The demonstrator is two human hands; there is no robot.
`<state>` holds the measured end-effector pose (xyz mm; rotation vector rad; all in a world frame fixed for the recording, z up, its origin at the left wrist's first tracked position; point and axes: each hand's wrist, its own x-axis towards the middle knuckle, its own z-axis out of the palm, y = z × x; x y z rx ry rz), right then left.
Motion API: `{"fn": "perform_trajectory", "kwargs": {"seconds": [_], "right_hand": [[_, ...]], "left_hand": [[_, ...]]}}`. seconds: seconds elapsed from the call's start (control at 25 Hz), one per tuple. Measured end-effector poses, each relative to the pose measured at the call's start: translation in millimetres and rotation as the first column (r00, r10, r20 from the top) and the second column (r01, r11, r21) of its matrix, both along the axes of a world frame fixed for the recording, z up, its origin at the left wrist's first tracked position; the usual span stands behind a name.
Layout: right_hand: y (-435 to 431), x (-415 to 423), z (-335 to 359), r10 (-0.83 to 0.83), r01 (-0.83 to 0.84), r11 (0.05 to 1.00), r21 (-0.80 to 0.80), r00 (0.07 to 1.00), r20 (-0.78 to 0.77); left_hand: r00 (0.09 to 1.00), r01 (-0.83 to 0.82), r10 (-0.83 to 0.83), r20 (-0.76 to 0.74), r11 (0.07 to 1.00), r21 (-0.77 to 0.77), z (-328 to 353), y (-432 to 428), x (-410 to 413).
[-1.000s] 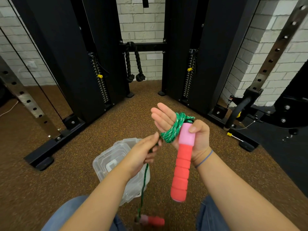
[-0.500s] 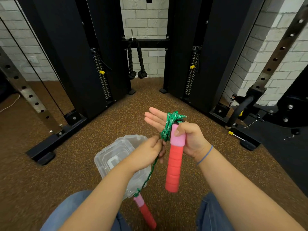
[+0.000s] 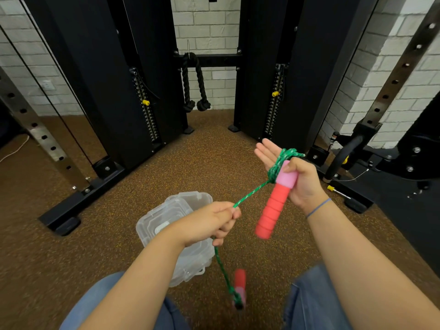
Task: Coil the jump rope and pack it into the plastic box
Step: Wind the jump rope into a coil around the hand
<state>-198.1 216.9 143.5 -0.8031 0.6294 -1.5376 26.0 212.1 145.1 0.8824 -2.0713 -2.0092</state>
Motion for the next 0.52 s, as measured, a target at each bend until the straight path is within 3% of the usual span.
{"fn": "perform_trajectory", "kwargs": {"seconds": [0.16,0.36,0.44,0.52], "right_hand": [[-0.5,-12.1,-10.4,-0.09,0.095,0.993,0.071,0.993,-0.079],[-2.1,-4.2,-19.7,-0.048,0.079,0.991,0.108,0.963,-0.265],[0.3,0.2,-21.6,0.025,0.039,0.988,0.151,0.915,-0.402],[2.9,6.5,-25.6,0.149,-0.036,0.978,0.204,0.807,-0.571]], "left_hand": [[1.0,0.026,-0.026,-0.005,0.999,-0.035,4.0,2.5,0.8],[1.0,0.015,-0.013,0.023,0.997,-0.081,2.4,1.8,1.9],[0.999,-0.02,0.024,0.032,0.995,-0.1,0.6,0.3,3.6],[0.997,-0.057,0.068,0.031,0.962,-0.268,-2.3,-1.8,6.0]]}}
